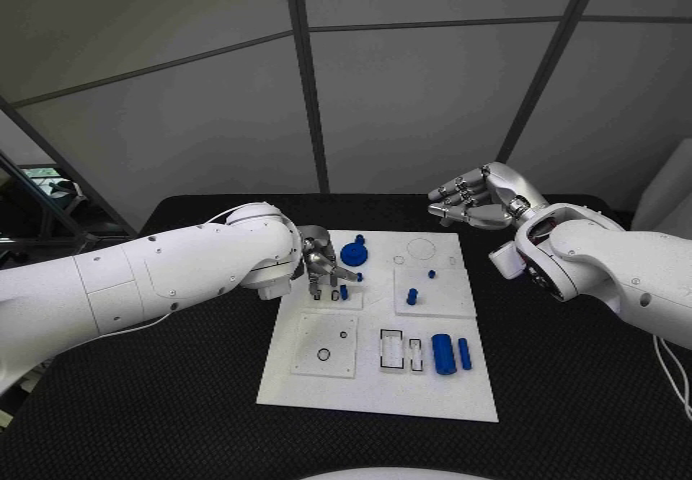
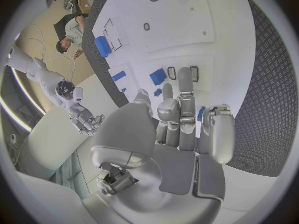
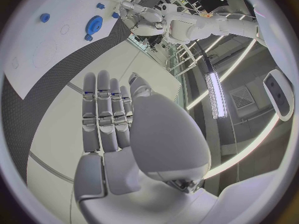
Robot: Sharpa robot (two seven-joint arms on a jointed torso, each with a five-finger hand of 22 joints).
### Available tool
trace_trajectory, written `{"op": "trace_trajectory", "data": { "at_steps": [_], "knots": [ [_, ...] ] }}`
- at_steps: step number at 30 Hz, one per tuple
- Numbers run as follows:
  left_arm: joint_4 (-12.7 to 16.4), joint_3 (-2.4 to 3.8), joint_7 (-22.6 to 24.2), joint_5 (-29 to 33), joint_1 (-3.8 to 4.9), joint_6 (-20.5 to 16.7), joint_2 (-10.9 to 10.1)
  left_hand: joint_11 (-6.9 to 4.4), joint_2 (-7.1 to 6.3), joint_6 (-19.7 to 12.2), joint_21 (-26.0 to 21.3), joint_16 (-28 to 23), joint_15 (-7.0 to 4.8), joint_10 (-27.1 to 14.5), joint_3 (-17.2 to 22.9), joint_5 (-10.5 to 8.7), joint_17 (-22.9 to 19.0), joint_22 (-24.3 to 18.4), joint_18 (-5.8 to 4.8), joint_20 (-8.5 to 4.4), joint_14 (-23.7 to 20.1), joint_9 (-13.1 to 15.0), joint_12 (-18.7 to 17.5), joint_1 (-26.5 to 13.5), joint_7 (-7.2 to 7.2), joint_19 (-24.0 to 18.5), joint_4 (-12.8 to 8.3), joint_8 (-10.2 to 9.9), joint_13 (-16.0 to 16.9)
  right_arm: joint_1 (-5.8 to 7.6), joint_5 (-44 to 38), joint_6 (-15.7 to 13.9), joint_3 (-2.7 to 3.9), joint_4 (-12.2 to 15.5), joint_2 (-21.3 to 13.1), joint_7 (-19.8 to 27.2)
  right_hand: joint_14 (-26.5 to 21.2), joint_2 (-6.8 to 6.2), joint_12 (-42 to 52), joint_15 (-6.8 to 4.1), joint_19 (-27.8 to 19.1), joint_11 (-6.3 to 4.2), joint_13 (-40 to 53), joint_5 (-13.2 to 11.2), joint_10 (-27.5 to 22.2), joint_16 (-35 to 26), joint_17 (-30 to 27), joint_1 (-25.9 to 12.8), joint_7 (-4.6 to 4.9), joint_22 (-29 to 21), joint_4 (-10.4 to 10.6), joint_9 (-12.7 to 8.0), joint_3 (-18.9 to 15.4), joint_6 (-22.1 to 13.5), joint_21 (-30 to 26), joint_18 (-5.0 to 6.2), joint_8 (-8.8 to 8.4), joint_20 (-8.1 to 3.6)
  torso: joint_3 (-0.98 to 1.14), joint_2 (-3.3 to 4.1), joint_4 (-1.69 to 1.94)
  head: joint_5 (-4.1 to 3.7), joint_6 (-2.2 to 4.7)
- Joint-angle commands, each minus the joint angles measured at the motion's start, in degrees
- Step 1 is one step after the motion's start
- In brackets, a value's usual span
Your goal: Assemble the parts on the task board
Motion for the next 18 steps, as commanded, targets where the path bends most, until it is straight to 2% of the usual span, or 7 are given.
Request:
{"op": "trace_trajectory", "data": {
  "at_steps": [1, 7, 11, 18],
  "knots": [
    [-0.22, 0.01, -0.58, -0.96, 0.13, 2.57, 0.34, 0.00, 0.34, -0.47, 0.38, -0.17, -0.14, 0.08, -0.37, -0.27, 0.11, 4.23, -0.93, -0.17, 0.35, 0.20, 0.33, -0.05, -0.04, 2.34, -0.06, 0.28, 0.03, 0.14, -0.57, 0.25, 0.05, -0.11, 0.21, -0.05, 0.08, -0.29, -0.35, 0.28, -0.02, 0.15, -0.13, 0.48, -0.21, -0.46, -0.09, -0.53, 0.23, -0.12, 0.12, -0.02, 0.15, -0.25, -0.31, 0.56, -0.22, 0.40, -0.06, 0.04, -0.07, 0.05, -0.18],
    [-0.50, 0.01, -0.63, -1.00, 0.14, 3.34, 0.82, -0.01, 0.48, -0.69, 0.42, -0.28, -0.14, 0.08, -0.42, -0.25, 0.23, 4.31, -0.94, -0.18, 0.37, 0.66, 0.39, 0.30, -0.05, 2.35, -0.26, 0.47, 0.07, 0.13, -0.61, 0.28, 0.04, -0.43, 0.75, -0.06, 0.01, -0.25, -0.37, 0.39, -0.13, 0.25, -0.30, 0.82, -0.43, -0.83, -0.21, -0.66, 0.33, -0.28, 0.16, -0.04, 0.21, -0.46, -0.60, 0.55, -0.26, 0.50, 0.03, 0.02, 0.02, 0.27, -0.57],
    [-0.62, 0.00, -0.65, -0.96, 0.14, 3.77, 1.03, -0.02, 0.57, -0.82, 0.45, -0.35, -0.15, 0.10, -0.44, -0.23, 0.32, 4.37, -0.95, -0.18, 0.39, 0.96, 0.44, 0.57, -0.06, 2.36, -0.42, 0.60, 0.11, 0.13, -0.62, 0.38, 0.04, -0.69, 1.00, -0.16, 0.00, -0.24, -0.37, 0.41, -0.15, 0.26, -0.32, 0.86, -0.45, -0.89, -0.22, -0.69, 0.35, -0.31, 0.17, -0.04, 0.23, -0.49, -0.64, 0.55, -0.26, 0.52, -0.02, 0.00, 0.00, 0.04, -0.92],
    [-0.78, -0.01, -0.67, -0.92, 0.14, 4.24, 1.32, -0.02, 0.64, -0.89, 0.47, -0.39, -0.15, 0.11, -0.45, -0.23, 0.37, 4.40, -0.95, -0.18, 0.40, 1.13, 0.48, 0.70, -0.06, 2.36, -0.49, 0.67, 0.13, 0.12, -0.58, 0.55, 0.03, -1.01, 1.28, -0.39, 0.03, -0.18, -0.35, 0.45, -0.17, 0.31, -0.39, 0.99, -0.50, -1.03, -0.26, -0.85, 0.39, -0.38, 0.25, -0.04, 0.25, -0.57, -0.76, 0.55, -0.26, 0.56, 0.01, 0.02, -0.02, 0.04, -0.95]
  ]
}}
